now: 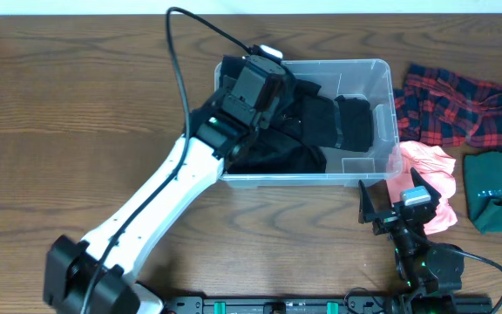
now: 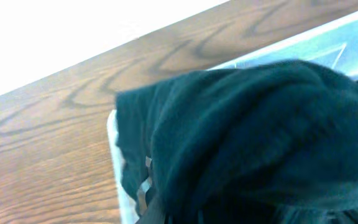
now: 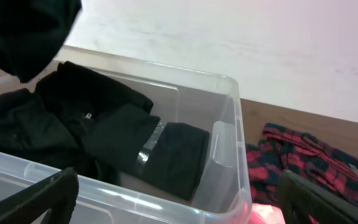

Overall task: Pack container
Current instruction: 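Lift the dark roll with the left gripper and carry it over the container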

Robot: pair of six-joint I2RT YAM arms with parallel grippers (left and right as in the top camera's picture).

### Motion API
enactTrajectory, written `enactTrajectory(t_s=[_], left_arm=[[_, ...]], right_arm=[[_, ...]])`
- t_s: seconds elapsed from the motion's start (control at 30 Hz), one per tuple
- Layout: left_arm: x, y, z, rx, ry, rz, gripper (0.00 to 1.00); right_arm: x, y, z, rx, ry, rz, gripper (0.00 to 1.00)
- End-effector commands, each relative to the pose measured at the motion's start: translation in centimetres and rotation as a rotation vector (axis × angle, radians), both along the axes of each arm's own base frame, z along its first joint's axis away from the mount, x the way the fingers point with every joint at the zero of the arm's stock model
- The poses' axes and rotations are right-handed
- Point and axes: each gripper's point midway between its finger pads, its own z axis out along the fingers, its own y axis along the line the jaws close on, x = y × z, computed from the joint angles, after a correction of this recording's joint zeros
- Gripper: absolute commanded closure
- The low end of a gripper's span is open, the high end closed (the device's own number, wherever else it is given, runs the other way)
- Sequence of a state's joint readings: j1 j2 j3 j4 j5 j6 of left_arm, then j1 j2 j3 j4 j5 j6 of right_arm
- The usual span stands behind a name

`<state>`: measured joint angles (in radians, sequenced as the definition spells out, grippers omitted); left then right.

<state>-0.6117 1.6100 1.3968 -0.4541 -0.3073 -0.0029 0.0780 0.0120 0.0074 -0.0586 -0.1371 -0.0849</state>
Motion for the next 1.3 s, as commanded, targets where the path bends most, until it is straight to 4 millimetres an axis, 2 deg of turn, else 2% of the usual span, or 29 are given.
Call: enactTrajectory(t_s=[0.0,0.23,0.4,0.53,0.83,0.97,1.1,1.17,1.23,1.27], left_arm=[[-0.1,0.8,3.7,-0.038,-0.062,0.035,0.94],[-0.9,1.5,2.3,-0.058,0.003,0.095,0.94],[-0.8,1.7,1.9,-0.087,0.012,0.147,0.94],[-0.4,1.5,0.4,-0.087,0.038,0.171,0.94],[1.4,0.3,-4.4,-0.041,0.097,0.176,0.94],[2.2,-0.5,-5.1,-0.059,0.085,0.168,0.94],[2.5,-2.3,-5.1,-0.127,0.095,0.113,0.94],[2.5,-2.9,-5.1,-0.153,0.103,0.089,0.88],[2.5,-3.2,-5.0,-0.163,0.103,0.081,0.78],[2.6,-3.2,-5.0,-0.164,0.1,0.081,0.69]], right_arm=[[0.0,-0.4,0.0,-0.01,-0.002,-0.016,0.01],[0.0,-0.4,0.0,-0.009,-0.002,-0.016,0.01],[0.0,-0.4,0.0,-0.009,-0.002,-0.016,0.01],[0.0,-0.4,0.0,-0.009,-0.002,-0.016,0.01],[0.0,-0.4,0.0,-0.009,-0.002,-0.016,0.01],[0.0,-0.4,0.0,-0.009,-0.002,-0.016,0.01],[0.0,-0.4,0.0,-0.009,-0.002,-0.016,0.01],[0.0,-0.4,0.0,-0.009,-0.002,-0.016,0.01],[0.0,-0.4,0.0,-0.009,-0.002,-0.016,0.01],[0.0,-0.4,0.0,-0.009,-0.002,-0.016,0.01]])
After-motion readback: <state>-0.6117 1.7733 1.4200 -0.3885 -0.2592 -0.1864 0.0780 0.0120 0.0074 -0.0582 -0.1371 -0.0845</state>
